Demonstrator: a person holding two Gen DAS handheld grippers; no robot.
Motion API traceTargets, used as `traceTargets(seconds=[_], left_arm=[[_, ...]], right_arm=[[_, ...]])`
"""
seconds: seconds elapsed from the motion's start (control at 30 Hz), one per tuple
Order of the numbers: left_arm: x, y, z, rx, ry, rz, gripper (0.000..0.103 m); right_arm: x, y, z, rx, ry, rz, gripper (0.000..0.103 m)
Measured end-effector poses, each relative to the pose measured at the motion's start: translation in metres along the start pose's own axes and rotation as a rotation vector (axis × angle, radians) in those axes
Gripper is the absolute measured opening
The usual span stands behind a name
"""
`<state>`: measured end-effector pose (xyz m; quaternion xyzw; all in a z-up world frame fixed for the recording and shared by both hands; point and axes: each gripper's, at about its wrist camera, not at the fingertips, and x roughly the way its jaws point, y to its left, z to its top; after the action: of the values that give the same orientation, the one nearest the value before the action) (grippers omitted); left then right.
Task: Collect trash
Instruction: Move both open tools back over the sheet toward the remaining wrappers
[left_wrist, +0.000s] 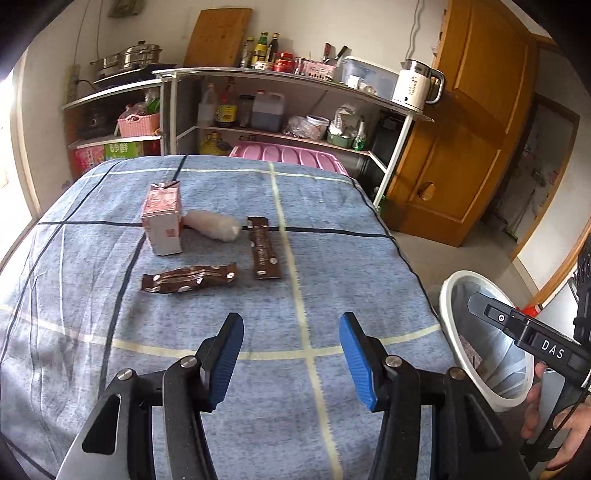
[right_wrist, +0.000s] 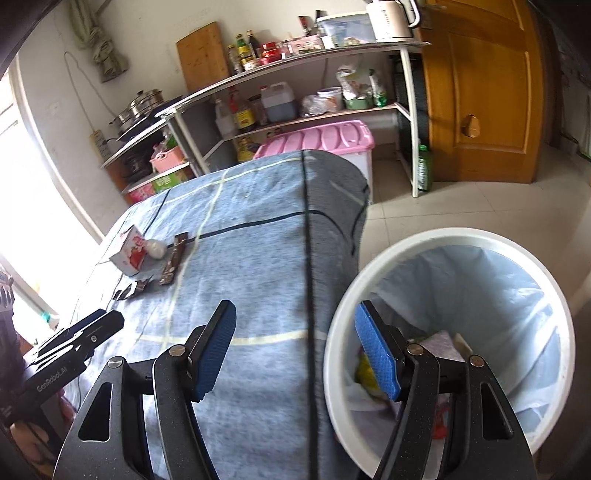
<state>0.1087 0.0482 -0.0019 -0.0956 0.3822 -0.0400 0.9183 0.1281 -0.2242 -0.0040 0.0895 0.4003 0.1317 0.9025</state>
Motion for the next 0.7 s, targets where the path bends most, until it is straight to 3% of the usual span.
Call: traceTargets(seconds=[0.23, 0.33, 0.7], left_arm=[[0.0, 0.046, 0.003, -0.085, -0.006, 0.054, 0.054], [0.002, 0.058, 0.004, -0.077, -0.005, 0.099, 0.054], [0.01, 0.093, 0.014, -0.11, 0.001, 0.114, 0.057]], right_arm=[[0.022, 0.037, 0.005, -0.056, 0.026, 0.032, 0.068], [0.032, 0.054, 0.009, -0.089, 0.038, 0.044, 0.068], [0.078, 0.108, 0.023, -0.186, 0.076, 0.085, 0.068]])
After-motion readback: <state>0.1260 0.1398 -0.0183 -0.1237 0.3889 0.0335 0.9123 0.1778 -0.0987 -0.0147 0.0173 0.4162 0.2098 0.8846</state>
